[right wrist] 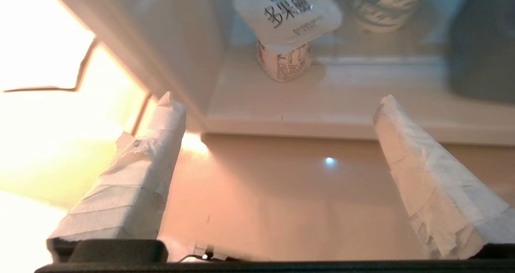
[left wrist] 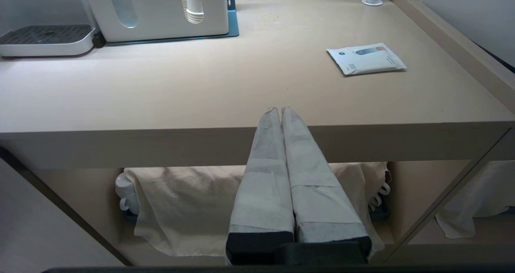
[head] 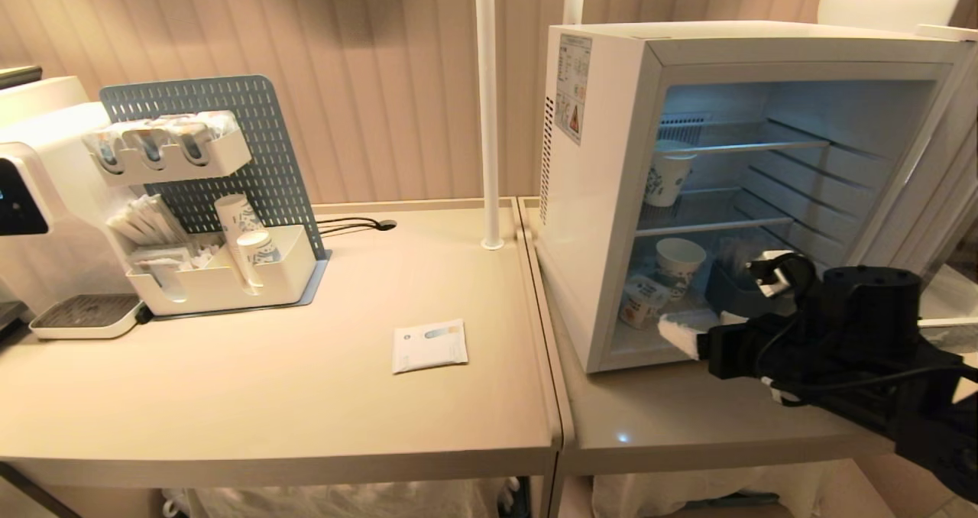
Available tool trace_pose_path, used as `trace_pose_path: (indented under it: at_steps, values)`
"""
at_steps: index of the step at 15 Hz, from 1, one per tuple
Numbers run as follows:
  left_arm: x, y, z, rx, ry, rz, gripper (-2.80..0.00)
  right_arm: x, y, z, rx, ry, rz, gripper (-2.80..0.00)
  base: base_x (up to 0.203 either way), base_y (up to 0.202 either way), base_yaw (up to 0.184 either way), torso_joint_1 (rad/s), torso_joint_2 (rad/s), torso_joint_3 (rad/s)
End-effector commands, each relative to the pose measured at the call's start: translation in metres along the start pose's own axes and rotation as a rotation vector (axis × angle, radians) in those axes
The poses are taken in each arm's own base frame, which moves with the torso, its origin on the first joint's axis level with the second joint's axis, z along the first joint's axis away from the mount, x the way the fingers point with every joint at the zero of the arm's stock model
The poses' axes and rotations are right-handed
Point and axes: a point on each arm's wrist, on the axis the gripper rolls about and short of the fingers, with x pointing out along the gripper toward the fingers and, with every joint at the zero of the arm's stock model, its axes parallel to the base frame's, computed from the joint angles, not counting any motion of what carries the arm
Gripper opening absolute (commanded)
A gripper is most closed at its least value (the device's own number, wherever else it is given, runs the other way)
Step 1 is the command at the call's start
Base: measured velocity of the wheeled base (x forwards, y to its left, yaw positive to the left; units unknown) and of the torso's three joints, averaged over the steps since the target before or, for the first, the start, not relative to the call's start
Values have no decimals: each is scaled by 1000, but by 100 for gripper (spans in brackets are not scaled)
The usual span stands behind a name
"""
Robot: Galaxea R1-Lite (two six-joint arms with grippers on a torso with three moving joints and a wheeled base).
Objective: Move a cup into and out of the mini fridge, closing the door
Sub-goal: Put the yoghurt in the freezer, then close the freezer door
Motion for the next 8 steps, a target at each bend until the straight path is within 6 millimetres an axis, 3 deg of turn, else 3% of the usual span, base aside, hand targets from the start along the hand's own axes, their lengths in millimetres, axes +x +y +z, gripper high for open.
trace_pose_path:
  at_steps: [1,5,8]
  values:
    - [0,0,0,0,3,1,-280,-44,2,18,-1,-119,6,-280,0,0,0,0,0,0]
    - [0,0,0,0,3,1,-280,-139,2,31,4,-254,-77,-280,0,0,0,0,0,0]
    - [0,0,0,0,3,1,-280,-216,-2,19,34,-163,-264,-280,0,0,0,0,0,0]
